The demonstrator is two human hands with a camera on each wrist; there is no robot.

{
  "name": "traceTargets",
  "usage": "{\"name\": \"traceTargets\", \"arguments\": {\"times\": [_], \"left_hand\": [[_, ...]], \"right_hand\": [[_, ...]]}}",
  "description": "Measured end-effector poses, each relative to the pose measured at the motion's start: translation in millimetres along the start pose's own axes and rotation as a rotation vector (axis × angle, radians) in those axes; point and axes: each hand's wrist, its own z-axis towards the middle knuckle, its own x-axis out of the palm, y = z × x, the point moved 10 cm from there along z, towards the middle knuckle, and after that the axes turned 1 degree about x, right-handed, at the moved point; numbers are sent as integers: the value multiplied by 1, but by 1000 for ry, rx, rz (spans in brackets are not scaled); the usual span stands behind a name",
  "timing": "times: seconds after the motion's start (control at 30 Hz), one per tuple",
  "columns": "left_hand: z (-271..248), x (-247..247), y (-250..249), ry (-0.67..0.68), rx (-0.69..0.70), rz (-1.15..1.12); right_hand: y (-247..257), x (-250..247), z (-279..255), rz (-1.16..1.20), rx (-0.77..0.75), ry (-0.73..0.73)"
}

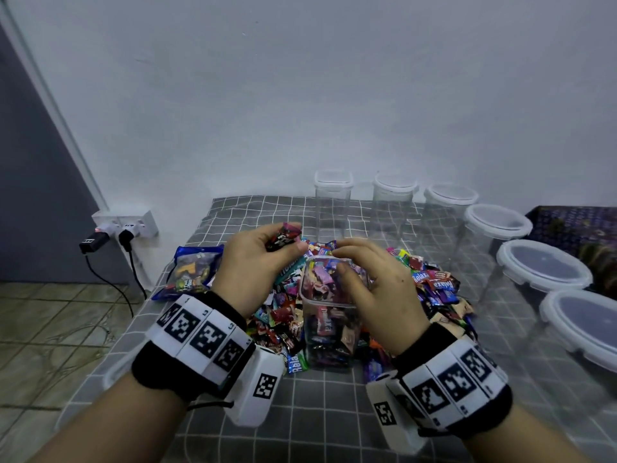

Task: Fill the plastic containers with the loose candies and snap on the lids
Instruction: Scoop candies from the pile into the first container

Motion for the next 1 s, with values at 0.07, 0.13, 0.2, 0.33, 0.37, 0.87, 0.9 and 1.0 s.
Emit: {"name": "traceTargets", "arguments": {"times": [0.07, 0.13, 0.2, 0.33, 0.37, 0.87, 0.9, 1.0], "left_hand": [[0, 0, -6, -28, 29, -33], [0, 0, -11, -46, 51, -92], [0, 5, -16, -37, 65, -138], [2, 27, -20, 32, 70, -164], [2, 34, -20, 48, 69, -166], [-4, 59, -13, 161, 183, 127], [-5, 59, -13, 164, 190, 147], [-6, 62, -10, 204, 182, 148]], "right_hand": [[-4, -6, -5, 44, 63, -7], [-21, -4, -13, 121, 217, 55], [-46, 10, -27, 252, 440, 191], [-57, 38, -44, 516, 602, 369], [-57, 41, -44, 526, 603, 381], [-65, 41, -46, 547, 582, 354], [-66, 41, -47, 553, 588, 352], [-66, 43, -47, 567, 597, 340]]}}
